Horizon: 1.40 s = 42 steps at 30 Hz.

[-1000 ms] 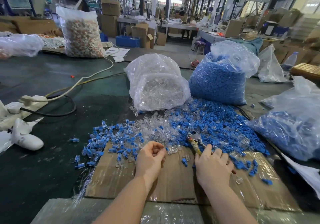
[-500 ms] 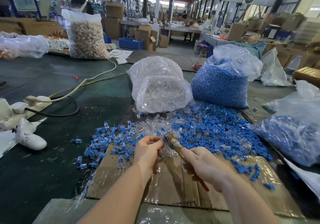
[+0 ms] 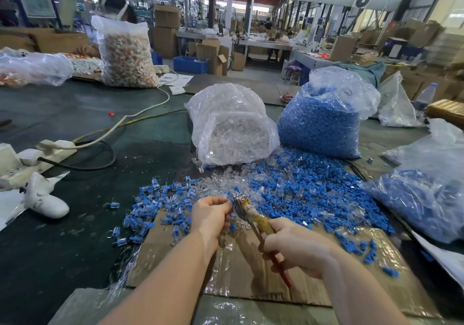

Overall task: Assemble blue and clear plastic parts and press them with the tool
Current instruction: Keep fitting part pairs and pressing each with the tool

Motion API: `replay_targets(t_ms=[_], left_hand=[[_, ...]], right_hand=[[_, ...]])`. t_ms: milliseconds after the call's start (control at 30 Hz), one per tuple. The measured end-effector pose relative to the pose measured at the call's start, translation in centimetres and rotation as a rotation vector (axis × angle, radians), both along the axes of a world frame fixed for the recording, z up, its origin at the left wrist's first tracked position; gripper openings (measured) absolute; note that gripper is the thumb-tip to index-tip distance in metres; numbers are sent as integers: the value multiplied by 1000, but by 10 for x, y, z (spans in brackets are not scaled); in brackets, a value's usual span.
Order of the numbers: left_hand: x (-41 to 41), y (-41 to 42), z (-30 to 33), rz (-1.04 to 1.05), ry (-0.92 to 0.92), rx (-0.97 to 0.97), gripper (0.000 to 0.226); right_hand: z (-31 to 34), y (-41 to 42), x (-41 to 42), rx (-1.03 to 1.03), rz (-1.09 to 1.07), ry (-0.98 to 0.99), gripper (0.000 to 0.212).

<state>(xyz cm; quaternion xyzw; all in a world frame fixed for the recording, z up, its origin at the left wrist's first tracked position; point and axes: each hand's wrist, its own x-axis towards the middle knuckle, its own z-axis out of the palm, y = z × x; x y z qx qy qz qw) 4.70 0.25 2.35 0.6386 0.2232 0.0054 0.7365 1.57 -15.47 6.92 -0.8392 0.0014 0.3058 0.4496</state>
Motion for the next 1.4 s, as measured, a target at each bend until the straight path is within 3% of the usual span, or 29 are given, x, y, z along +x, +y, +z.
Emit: replay_targets(t_ms=[467,600,767,1100,1200,1300,1333,1400], left_hand=[[-2,-1,8,9,24,19,5],[-2,-2,9,28,35,-2,5],[-2,-2,7,39,59,-48,7],[-1,-6,1,85,44,-44,8],[-1,-5,0,99,34,-45,7],[-1,0,0,161,15,-40,7],[-2,3,0,185,12,-8,8],[-1,12,-2,226,-19,147,9]], right_hand=[[2,-3,2,-2,21,17,18],[1,-2,2,-20,15,14,35],[2,2,-1,-23,29,-41,13],[-1,8,-6,-69,45,-137,22],[-3,7,-9,38,-32,-71,14],[-6,3,-9,218,-234,32,21],[-8,3,-7,229,-284,2,20],[-18,-3,1,61,-324,-199,19]])
